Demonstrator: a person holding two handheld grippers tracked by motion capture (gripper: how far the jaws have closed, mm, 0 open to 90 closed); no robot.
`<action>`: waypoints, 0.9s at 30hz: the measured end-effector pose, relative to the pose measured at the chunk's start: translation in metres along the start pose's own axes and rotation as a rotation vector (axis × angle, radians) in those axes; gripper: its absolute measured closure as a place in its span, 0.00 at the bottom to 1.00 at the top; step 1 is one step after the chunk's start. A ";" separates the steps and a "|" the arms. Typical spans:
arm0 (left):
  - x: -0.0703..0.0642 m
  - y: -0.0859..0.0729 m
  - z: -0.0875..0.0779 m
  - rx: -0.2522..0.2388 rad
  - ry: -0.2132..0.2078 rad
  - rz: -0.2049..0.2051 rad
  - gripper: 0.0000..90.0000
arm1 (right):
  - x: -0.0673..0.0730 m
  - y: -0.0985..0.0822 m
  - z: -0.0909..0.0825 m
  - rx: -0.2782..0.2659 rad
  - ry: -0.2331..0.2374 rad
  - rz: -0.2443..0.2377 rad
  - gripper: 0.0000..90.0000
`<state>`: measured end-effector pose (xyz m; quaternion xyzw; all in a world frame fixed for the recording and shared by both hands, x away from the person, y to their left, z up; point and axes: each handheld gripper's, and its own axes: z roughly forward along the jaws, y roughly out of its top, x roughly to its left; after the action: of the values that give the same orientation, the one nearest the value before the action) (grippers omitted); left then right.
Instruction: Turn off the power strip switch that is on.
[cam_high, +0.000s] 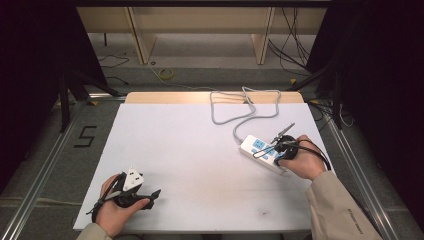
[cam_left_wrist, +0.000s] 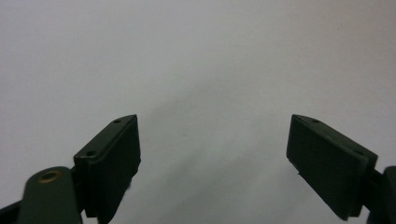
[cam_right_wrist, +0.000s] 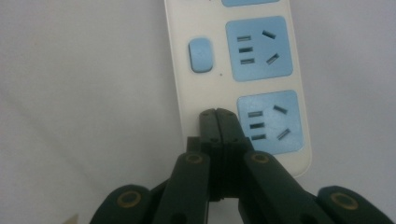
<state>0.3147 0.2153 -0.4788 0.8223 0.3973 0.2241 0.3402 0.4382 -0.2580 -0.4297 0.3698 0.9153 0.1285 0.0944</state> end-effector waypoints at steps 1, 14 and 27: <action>0.000 0.000 0.000 0.000 0.000 0.000 0.19 | 0.000 0.000 0.000 0.000 0.000 -0.001 1.00; 0.000 0.000 0.000 0.004 -0.002 0.003 0.19 | -0.001 0.000 -0.003 -0.010 -0.001 -0.006 1.00; 0.000 0.000 0.000 0.002 0.000 0.002 0.19 | -0.001 0.000 -0.003 -0.014 0.000 -0.003 1.00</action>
<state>0.3148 0.2153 -0.4790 0.8232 0.3966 0.2240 0.3389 0.4381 -0.2597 -0.4267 0.3679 0.9149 0.1345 0.0973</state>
